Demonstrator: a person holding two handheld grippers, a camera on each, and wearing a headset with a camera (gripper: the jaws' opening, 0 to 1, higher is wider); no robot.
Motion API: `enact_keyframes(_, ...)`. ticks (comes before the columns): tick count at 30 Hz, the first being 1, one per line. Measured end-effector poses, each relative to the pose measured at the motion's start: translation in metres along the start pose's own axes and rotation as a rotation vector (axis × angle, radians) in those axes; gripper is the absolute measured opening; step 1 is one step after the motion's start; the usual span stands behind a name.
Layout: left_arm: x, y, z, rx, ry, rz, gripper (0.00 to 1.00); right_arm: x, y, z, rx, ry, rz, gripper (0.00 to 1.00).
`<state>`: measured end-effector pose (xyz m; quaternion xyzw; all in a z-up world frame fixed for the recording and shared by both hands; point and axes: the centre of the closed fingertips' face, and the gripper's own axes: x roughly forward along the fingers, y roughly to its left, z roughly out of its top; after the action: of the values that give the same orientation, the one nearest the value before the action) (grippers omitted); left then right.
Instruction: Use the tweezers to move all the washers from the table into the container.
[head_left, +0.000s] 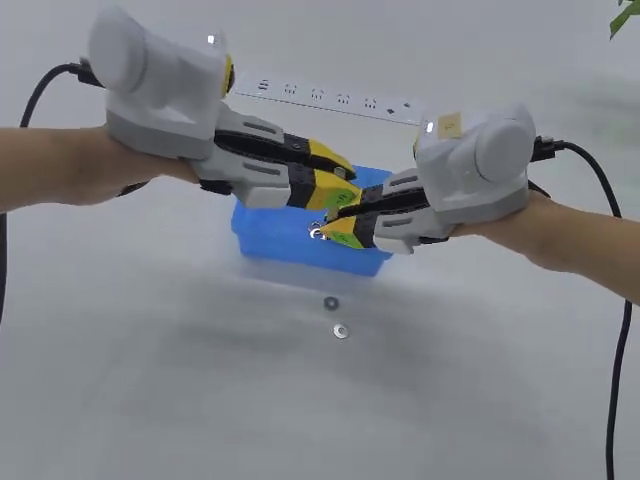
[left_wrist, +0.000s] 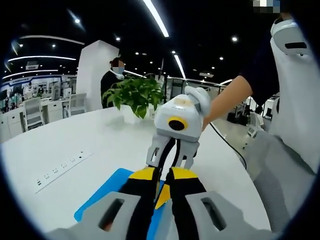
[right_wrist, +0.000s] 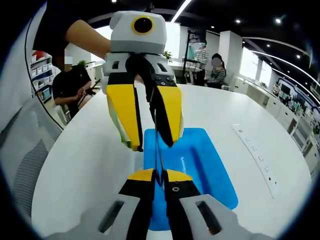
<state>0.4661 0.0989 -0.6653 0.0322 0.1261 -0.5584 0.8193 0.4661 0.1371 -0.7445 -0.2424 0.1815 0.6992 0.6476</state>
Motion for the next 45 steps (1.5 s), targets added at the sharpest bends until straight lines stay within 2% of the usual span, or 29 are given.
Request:
enact_keyframes(4, -0.002, 0.002, 0.003, 0.042, -0.001, 0.006, 0.07, 0.000, 0.002, 0.002, -0.003, -0.010, 0.008, 0.08)
enact_keyframes(9, -0.004, 0.001, 0.004, 0.073, 0.005, -0.005, 0.06, -0.001, 0.001, 0.005, -0.005, -0.018, 0.006, 0.08)
enact_keyframes(10, -0.004, 0.002, 0.004, 0.114, 0.012, 0.001, 0.06, -0.001, 0.001, 0.005, -0.007, -0.018, 0.008, 0.08)
enact_keyframes(12, -0.004, 0.002, 0.004, 0.114, 0.015, 0.001, 0.05, 0.000, 0.001, 0.005, -0.011, -0.018, 0.007, 0.08)
enact_keyframes(16, -0.003, 0.001, 0.005, 0.174, 0.033, 0.003, 0.04, 0.000, 0.000, 0.006, -0.019, -0.016, -0.001, 0.09)
enact_keyframes(22, -0.003, 0.004, 0.007, 0.190, 0.041, 0.009, 0.04, -0.001, -0.002, 0.009, -0.027, -0.013, -0.017, 0.11)
enact_keyframes(28, -0.005, 0.007, 0.012, 0.176, 0.024, 0.023, 0.04, -0.005, -0.002, 0.013, -0.005, -0.020, -0.030, 0.14)
enact_keyframes(32, -0.006, 0.006, 0.016, 0.188, 0.025, 0.025, 0.04, -0.009, -0.001, 0.015, -0.007, -0.015, -0.042, 0.22)
enact_keyframes(35, -0.005, 0.000, 0.022, 0.200, 0.026, 0.026, 0.04, -0.013, -0.003, 0.013, -0.060, 0.013, -0.071, 0.23)
enact_keyframes(42, -0.012, -0.003, 0.028, 0.219, 0.030, 0.042, 0.04, -0.027, -0.004, 0.013, -0.050, 0.004, -0.112, 0.33)
enact_keyframes(45, -0.016, -0.007, 0.035, 0.199, -0.003, 0.044, 0.04, -0.035, -0.002, 0.012, -0.060, -0.006, -0.145, 0.42)
